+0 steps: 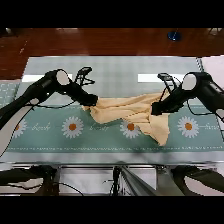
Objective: Fold the shirts.
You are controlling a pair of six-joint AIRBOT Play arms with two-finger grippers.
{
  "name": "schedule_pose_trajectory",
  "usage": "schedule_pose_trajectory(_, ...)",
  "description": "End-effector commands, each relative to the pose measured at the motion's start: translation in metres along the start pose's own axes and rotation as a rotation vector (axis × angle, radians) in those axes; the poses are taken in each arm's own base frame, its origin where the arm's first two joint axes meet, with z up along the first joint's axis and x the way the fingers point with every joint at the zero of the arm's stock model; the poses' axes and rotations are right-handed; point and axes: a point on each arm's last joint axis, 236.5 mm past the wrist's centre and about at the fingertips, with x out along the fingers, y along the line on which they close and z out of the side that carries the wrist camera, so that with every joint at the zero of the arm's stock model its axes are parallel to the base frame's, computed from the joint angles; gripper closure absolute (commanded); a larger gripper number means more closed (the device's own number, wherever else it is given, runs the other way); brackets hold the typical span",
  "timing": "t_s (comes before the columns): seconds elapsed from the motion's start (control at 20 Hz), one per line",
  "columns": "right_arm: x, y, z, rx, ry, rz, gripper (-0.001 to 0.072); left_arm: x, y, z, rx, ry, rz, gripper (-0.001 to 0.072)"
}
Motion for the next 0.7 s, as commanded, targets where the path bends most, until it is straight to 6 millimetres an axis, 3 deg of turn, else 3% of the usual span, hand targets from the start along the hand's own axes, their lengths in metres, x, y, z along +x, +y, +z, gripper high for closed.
schedule_pose_trajectory(0.0,0.021,0.000,0.005,0.021,0.024,-0.002,0.0116,0.000,-0.001,-0.002,0.002,0.008,-0.001,0.0655)
schedule_pose_trajectory(0.2,0.048,0.010,0.024,0.127,0.001,0.058,0.0126,-0.001,-0.001,-0.002,0.026,0.008,-0.002,0.0655)
schedule_pose_trajectory(0.3,0.059,0.007,0.022,0.145,0.031,0.053,0.0299,-0.001,0.000,-0.002,0.032,0.007,-0.001,0.0654)
schedule_pose_trajectory(0.4,0.064,0.005,0.023,0.144,0.031,0.045,0.0661,-0.001,0.000,-0.002,0.056,0.007,-0.001,0.0655)
schedule_pose_trajectory(0.55,0.052,0.001,0.022,0.089,0.029,0.024,0.0680,-0.003,0.004,0.000,0.047,0.001,0.001,0.0655)
schedule_pose_trajectory(0.65,0.020,-0.006,0.026,0.023,-0.022,-0.025,0.0680,-0.012,0.011,0.004,0.032,-0.023,0.006,0.0656)
